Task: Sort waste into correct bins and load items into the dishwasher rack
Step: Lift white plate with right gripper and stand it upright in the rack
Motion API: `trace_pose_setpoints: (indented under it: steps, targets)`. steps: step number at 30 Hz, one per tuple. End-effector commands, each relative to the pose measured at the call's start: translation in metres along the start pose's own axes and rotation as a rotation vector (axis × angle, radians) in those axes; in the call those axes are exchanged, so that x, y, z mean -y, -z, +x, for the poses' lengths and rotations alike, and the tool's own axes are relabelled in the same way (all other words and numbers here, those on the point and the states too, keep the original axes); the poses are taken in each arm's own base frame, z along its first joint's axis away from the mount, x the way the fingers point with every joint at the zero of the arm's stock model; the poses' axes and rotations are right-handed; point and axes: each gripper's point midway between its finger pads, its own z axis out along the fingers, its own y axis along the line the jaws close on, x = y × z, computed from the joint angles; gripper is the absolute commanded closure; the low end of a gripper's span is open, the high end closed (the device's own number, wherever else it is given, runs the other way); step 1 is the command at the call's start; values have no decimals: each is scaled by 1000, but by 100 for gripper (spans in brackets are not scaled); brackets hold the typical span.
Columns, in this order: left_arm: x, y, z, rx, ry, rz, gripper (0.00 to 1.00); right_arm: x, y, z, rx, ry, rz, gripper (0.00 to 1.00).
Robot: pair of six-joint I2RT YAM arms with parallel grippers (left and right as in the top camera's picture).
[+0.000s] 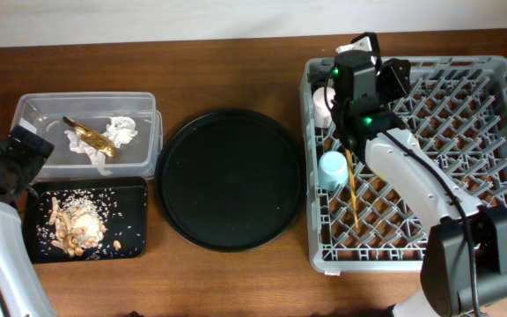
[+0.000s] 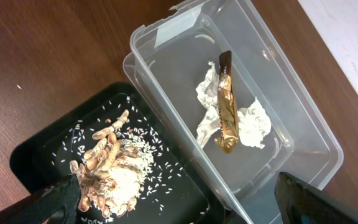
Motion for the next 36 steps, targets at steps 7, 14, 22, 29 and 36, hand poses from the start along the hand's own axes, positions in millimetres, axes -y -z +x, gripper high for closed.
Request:
trace_pose_setpoints:
  steps: [7, 14, 22, 29, 36]
  targets:
    - [0, 4, -5, 15, 1, 2, 1, 5, 50, -34, 161, -375, -277, 36]
    - [0, 4, -5, 15, 1, 2, 1, -18, 148, -46, 316, -405, -889, 2]
    - [0, 4, -5, 15, 1, 2, 1, -45, 154, -14, 170, -345, -978, 2]
    - [0, 4, -5, 15, 1, 2, 1, -50, 152, -13, 158, -338, -982, 2]
    - [0, 4, -5, 15, 1, 2, 1, -39, 155, -8, 165, -347, -969, 2]
